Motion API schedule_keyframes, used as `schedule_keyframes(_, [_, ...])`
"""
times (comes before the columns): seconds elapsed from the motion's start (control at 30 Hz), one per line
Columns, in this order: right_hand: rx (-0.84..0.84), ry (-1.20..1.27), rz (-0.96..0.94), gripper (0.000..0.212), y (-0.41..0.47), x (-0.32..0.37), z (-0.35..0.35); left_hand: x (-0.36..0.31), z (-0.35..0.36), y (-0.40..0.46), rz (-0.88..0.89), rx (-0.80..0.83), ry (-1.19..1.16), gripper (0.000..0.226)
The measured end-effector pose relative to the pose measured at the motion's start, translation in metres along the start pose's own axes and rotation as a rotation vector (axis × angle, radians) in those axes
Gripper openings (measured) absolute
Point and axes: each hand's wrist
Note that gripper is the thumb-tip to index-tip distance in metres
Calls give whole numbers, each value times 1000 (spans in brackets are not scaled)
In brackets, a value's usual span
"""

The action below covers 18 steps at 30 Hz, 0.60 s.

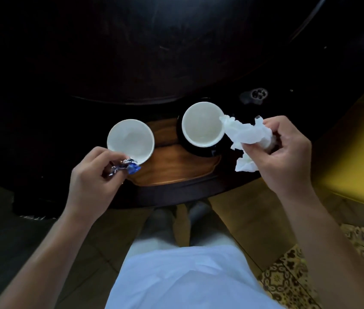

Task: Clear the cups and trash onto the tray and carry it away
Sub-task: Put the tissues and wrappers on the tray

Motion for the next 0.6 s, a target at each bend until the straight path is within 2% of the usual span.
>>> schedule_keyframes(0.3, [41,-1,46,27,-55,26,63,41,23,-41,-144,100,-107,24])
schedule_keyframes(0.6, [14,-85,173,29,-83,11,131,57,62,-35,-269,59,-34,24])
Point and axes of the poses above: each hand's wrist, its own y-axis towards the middle knuckle, its own z-axis out of the palm, x = y × z, and after that the axes turned 3 degrees about -x, right-handed
